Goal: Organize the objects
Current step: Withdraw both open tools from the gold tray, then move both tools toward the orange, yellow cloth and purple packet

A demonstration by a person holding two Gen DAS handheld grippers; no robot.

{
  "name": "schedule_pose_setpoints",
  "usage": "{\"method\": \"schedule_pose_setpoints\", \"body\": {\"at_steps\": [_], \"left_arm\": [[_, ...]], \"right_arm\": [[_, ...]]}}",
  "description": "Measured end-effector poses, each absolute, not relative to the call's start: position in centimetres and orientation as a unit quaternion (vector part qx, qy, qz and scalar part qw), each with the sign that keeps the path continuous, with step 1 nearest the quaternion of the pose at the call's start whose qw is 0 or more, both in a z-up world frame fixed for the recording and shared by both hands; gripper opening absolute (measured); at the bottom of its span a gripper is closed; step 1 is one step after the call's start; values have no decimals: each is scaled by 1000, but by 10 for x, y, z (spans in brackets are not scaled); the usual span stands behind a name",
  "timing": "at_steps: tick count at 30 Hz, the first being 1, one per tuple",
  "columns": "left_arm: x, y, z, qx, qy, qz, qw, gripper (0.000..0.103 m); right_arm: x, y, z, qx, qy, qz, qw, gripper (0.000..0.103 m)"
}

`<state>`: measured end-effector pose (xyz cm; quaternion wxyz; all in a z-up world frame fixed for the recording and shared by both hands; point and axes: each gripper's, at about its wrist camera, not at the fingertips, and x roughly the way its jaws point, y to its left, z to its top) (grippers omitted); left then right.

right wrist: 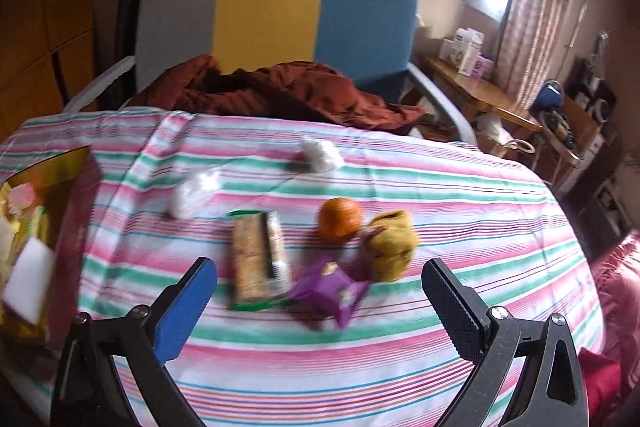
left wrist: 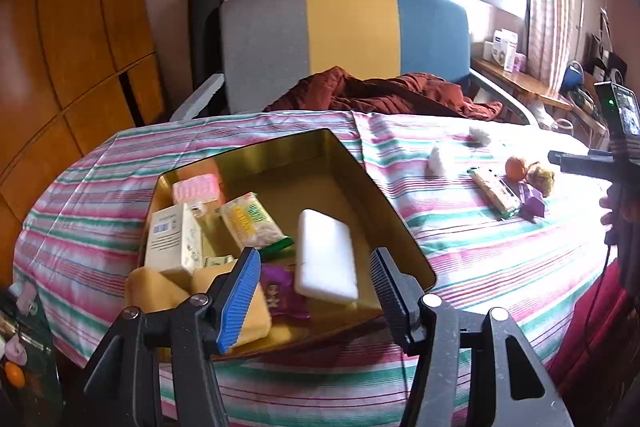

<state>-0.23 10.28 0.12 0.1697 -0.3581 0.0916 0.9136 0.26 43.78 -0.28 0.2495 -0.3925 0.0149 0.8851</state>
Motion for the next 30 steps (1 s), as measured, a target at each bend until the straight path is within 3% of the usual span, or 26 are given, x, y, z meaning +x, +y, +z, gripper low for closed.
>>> {"method": "schedule_pose_setpoints", "body": {"at_steps": [4, 10, 30], "left_arm": [[-2, 118, 2, -359, 103, 909, 184, 58], [-4, 145, -2, -367, 120, 899, 207, 59], [-12, 268, -38, -419, 166, 841, 300, 59]], "right_arm": [[11, 482, -12, -381, 47, 877, 290, 103], [30, 535, -28, -373, 186, 849, 326, 103], [60, 577, -38, -350, 328, 811, 334, 103]]}}
